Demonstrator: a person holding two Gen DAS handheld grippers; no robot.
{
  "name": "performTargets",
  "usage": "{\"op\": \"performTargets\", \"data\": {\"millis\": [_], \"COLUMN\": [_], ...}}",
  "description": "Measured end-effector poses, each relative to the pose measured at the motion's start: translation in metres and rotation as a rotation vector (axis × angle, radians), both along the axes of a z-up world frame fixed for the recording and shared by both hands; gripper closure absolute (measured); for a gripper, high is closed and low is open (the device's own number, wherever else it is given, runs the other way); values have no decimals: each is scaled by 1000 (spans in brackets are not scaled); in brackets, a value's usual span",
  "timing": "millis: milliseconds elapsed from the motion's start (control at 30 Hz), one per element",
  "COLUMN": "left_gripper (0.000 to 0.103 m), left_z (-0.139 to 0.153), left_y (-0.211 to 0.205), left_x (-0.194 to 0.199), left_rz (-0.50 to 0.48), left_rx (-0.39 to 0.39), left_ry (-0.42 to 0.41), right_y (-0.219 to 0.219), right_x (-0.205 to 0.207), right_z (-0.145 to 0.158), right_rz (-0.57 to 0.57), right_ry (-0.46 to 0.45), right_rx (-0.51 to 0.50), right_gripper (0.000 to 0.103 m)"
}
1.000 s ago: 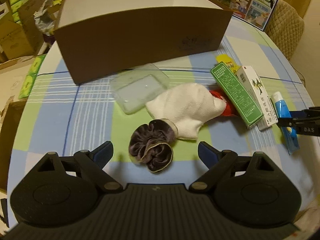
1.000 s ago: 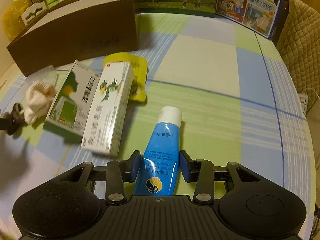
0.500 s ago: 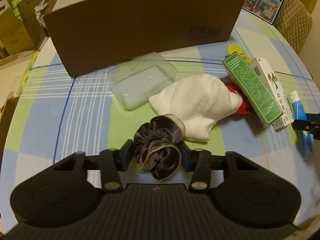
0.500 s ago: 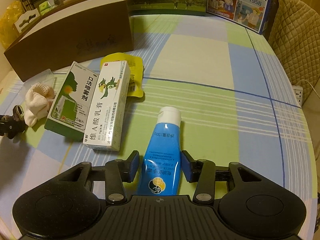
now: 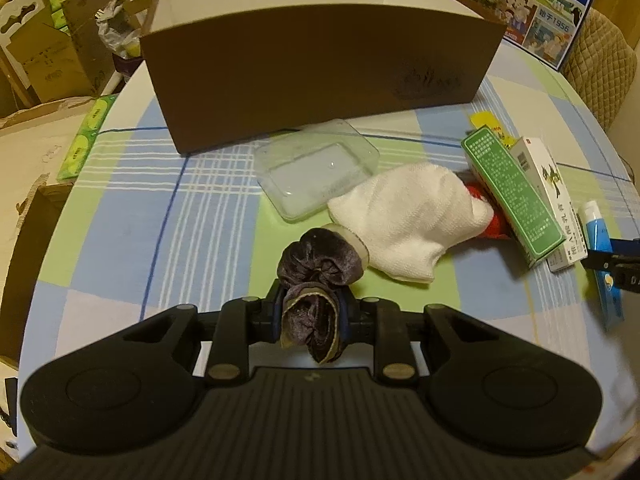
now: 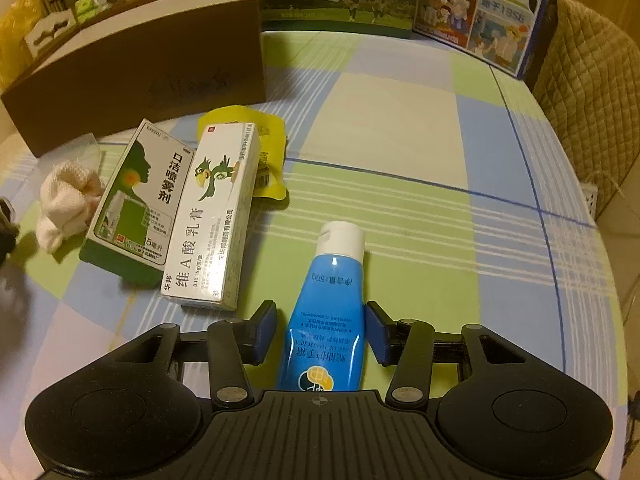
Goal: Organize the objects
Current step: 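Grasp the dark scrunchie with the left tool while the right tool grasps the blue tube, then carry the scrunchie and blue tube into the brown box and release them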
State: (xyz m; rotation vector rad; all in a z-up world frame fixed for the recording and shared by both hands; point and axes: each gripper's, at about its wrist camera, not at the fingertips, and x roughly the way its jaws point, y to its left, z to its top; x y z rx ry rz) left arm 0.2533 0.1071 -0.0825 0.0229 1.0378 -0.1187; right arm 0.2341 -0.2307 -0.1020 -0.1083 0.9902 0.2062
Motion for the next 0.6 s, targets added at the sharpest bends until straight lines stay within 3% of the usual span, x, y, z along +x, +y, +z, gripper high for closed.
{"op": "performTargets", "data": {"millis": [600], "left_gripper": [82], "left_z": [24], "left_y": [-1], "left_x": [-1], "left_rz": [15], "left_rx": [-2], "left_ry": [-57], "right_y": [-2], "right_x": [5], "right_z": [19], "right_rz": [19], "right_ry": [-34], "right_rx": [26], "right_gripper": [67]}}
